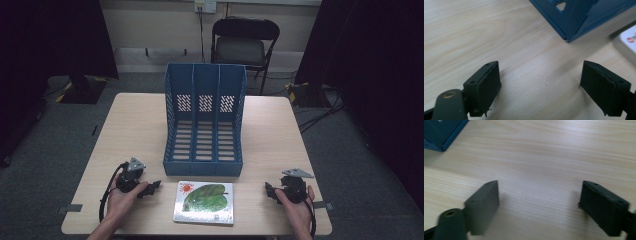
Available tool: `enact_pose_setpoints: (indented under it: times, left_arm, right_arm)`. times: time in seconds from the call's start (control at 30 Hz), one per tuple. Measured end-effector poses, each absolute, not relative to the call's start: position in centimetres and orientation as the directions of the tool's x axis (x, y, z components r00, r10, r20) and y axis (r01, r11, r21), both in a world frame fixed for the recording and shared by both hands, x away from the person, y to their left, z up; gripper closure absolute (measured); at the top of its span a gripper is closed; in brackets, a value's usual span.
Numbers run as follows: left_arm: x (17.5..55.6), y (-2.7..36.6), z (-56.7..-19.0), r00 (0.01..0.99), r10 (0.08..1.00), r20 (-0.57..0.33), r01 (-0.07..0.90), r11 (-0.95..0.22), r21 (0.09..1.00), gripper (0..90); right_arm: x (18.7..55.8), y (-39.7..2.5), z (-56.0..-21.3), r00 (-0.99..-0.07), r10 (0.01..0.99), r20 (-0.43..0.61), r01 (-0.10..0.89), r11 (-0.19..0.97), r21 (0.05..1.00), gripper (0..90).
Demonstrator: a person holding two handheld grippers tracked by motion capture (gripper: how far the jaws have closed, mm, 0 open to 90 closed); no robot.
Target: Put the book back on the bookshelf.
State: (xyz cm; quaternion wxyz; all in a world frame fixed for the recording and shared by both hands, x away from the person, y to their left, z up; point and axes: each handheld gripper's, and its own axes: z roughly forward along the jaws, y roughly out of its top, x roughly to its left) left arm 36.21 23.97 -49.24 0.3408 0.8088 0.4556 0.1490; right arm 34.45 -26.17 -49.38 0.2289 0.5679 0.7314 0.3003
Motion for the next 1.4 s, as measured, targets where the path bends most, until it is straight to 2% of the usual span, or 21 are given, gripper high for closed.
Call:
enact_pose_setpoints:
  times: [0.1,0.13,0.3,0.37,0.47,0.6,0.7,0.77,0.8,0.93,0.97,1.07,1.23,1.33,1.4]
  left_arm:
    - [36.1,23.9,-49.1,0.542,0.835,-0.094,0.644,-0.342,0.685,17.0]
    - [35.9,23.8,-48.9,0.551,0.827,-0.112,0.647,-0.338,0.683,17.6]
    - [35.6,23.4,-48.5,0.576,0.807,-0.13,0.64,-0.346,0.687,19.1]
    - [35.6,23.2,-48.5,0.58,0.803,-0.138,0.64,-0.345,0.686,19.2]
    - [35.1,22.5,-48.1,0.618,0.775,-0.133,0.617,-0.373,0.693,20.1]
    - [34.6,21.7,-47.7,0.632,0.761,-0.144,0.6,-0.363,0.713,23.0]
    - [34.4,21.4,-47.5,0.638,0.754,-0.156,0.602,-0.362,0.712,23.2]
    - [34.4,20.9,-47.5,0.639,0.755,-0.148,0.599,-0.367,0.712,25.0]
    - [34.4,20.4,-47.5,0.636,0.757,-0.15,0.607,-0.371,0.702,27.6]
    - [34.2,19.7,-47.3,0.662,0.739,-0.124,0.585,-0.405,0.703,28.1]
    - [34.0,19.3,-47.0,0.683,0.723,-0.1,0.558,-0.429,0.711,28.1]
    - [33.6,18.9,-46.7,0.683,0.717,-0.138,0.564,-0.398,0.724,28.1]
    - [33.2,17.7,-47.0,0.744,0.654,-0.136,0.528,-0.45,0.72,30.1]
    - [33.3,17.1,-47.4,0.733,0.662,-0.154,0.545,-0.437,0.716,32.5]
    - [33.3,17.1,-47.4,0.735,0.662,-0.146,0.548,-0.452,0.704,32.5]
  right_arm:
    - [34.3,-26.0,-49.2,-0.278,0.96,0.047,0.694,0.167,0.7,17.8]
    - [34.0,-25.6,-49.0,-0.313,0.948,0.056,0.68,0.183,0.71,23.6]
    - [33.7,-24.5,-48.7,-0.37,0.927,0.057,0.648,0.214,0.731,21.8]
    - [33.5,-24.0,-48.5,-0.389,0.921,0.008,0.613,0.253,0.749,21.4]
    - [33.0,-23.3,-48.0,-0.41,0.912,0.01,0.575,0.25,0.779,21.3]
    - [32.1,-21.9,-47.6,-0.462,0.887,0.017,0.564,0.279,0.777,24.8]
    - [31.4,-21.4,-47.0,-0.459,0.888,-0.005,0.537,0.282,0.795,25.7]
    - [30.9,-20.9,-46.1,-0.487,0.873,0.02,0.527,0.276,0.804,25.8]
    - [30.6,-20.2,-45.7,-0.504,0.864,0.01,0.521,0.294,0.801,25.6]
    - [30.4,-19.1,-45.4,-0.548,0.836,0.012,0.511,0.323,0.796,24.7]
    - [30.4,-18.4,-45.3,-0.571,0.819,0.06,0.512,0.298,0.805,23.5]
    - [30.4,-17.6,-45.3,-0.583,0.81,0.055,0.502,0.307,0.808,23.4]
    - [30.3,-15.7,-46.3,-0.642,0.764,0.07,0.503,0.351,0.789,23.4]
    - [30.0,-14.8,-46.8,-0.676,0.734,0.066,0.499,0.39,0.774,23.7]
    - [29.9,-14.6,-47.0,-0.689,0.722,0.065,0.496,0.405,0.768,28.3]
